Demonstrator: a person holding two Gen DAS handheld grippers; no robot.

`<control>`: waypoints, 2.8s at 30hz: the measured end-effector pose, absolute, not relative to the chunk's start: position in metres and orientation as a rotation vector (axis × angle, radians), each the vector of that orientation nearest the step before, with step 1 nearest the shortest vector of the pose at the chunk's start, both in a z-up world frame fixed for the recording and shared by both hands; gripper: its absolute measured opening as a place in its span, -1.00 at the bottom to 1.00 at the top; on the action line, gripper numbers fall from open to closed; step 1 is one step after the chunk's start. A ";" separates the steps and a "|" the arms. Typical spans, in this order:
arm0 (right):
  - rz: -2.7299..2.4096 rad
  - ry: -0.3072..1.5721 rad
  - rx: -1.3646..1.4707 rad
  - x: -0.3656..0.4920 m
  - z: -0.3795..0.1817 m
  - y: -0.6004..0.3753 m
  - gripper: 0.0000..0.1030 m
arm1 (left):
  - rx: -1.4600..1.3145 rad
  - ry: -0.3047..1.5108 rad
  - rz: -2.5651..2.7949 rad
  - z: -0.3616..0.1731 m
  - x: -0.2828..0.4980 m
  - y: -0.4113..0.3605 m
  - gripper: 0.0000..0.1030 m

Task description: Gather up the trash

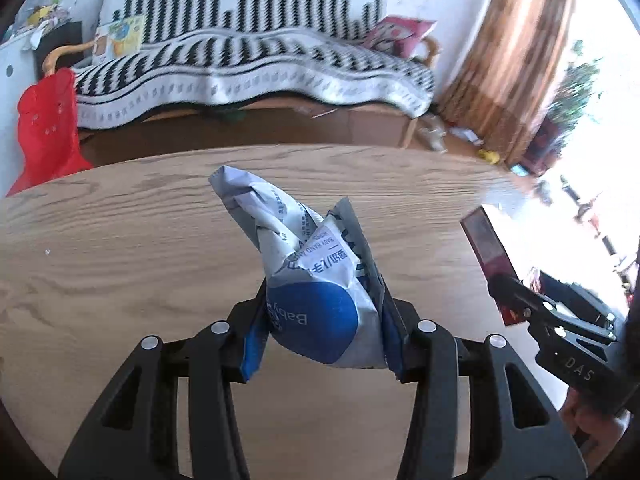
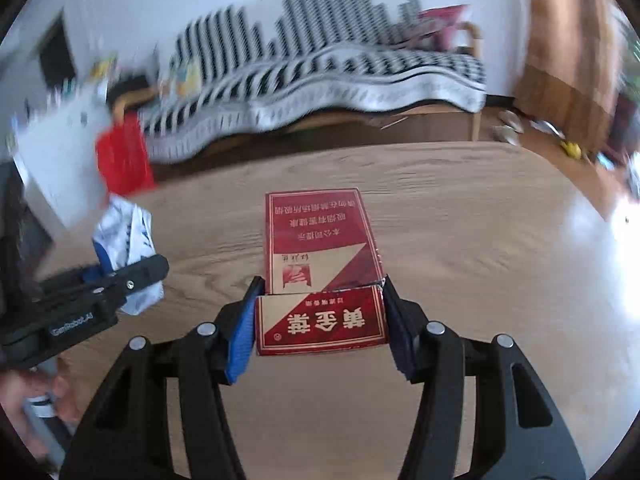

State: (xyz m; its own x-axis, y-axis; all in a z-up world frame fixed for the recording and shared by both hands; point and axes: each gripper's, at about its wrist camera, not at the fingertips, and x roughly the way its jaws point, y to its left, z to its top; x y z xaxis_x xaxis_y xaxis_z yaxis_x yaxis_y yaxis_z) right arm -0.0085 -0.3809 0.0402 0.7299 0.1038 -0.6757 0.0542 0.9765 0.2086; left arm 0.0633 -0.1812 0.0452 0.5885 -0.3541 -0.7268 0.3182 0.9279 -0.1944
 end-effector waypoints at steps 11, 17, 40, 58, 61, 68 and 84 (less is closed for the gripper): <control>-0.350 0.725 0.284 -0.269 0.058 -0.539 0.07 | 0.136 0.895 -0.908 0.068 -0.149 -0.385 -0.09; -0.413 0.775 0.515 -0.359 0.010 -0.612 0.08 | 0.299 1.035 -1.061 0.008 -0.239 -0.469 -0.09; -0.446 1.054 0.786 -0.385 -0.141 -0.637 0.08 | 0.586 1.222 -1.092 -0.123 -0.282 -0.515 -0.09; -0.660 1.010 0.730 -0.402 -0.117 -0.664 0.79 | 0.658 1.008 -1.095 -0.108 -0.302 -0.516 0.86; -0.723 0.957 0.702 -0.408 -0.104 -0.664 0.79 | 0.621 0.949 -1.121 -0.081 -0.308 -0.511 0.86; -0.675 0.782 0.470 -0.360 -0.033 -0.618 0.87 | 0.325 0.843 -1.112 0.046 -0.254 -0.424 0.87; -0.146 0.691 0.260 -0.097 0.061 -0.351 0.86 | 0.123 0.693 -0.212 0.061 -0.051 -0.129 0.88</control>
State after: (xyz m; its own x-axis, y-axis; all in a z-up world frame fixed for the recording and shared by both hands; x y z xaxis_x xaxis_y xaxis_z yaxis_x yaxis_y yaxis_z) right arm -0.0966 -0.3515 0.0608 0.7621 -0.0474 -0.6457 0.2185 0.9576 0.1876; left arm -0.0506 -0.1290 0.0605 0.7493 -0.1522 -0.6445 0.2339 0.9713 0.0425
